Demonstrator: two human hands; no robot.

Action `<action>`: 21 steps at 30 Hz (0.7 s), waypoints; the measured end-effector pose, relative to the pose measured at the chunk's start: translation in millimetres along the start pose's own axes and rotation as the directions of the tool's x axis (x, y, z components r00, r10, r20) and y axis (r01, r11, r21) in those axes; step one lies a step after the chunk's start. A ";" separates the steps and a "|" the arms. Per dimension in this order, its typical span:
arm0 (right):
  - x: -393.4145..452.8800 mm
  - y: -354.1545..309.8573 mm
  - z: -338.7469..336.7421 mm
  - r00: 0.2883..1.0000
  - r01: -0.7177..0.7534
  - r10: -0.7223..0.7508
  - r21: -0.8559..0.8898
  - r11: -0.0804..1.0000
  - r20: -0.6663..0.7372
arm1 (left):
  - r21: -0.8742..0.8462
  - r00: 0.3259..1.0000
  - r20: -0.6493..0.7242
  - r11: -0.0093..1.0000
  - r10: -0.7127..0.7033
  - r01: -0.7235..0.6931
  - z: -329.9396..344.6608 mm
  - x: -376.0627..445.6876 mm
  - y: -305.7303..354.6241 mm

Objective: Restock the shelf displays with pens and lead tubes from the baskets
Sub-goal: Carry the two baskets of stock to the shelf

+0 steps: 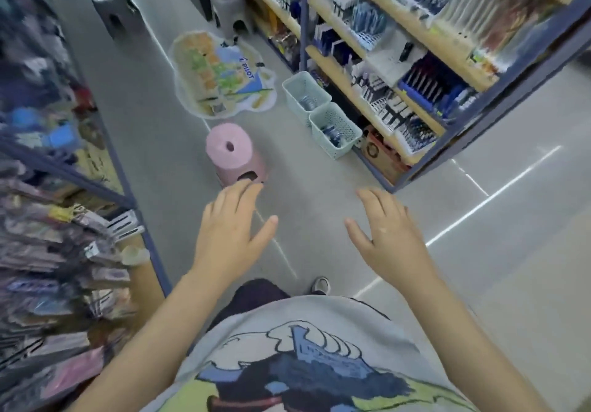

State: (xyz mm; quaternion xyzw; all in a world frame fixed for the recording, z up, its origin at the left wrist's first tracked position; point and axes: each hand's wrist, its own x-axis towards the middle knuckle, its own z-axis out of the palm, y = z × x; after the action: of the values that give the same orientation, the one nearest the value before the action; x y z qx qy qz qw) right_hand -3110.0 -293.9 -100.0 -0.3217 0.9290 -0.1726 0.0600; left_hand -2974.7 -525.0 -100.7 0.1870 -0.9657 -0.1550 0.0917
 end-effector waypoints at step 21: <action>477.7 20.5 -17.8 0.996 -0.083 0.082 -0.034 0.996 -0.028 | -0.028 0.991 0.080 0.994 0.109 -0.108 39.7 511.0 -112.5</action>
State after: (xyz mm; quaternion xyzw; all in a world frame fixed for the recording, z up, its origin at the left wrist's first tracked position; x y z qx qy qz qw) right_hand -3501.2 -569.2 -90.9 -0.2816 0.9452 -0.1577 0.0488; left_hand -3413.3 -812.7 -114.6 0.1266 -0.9755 -0.1687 0.0627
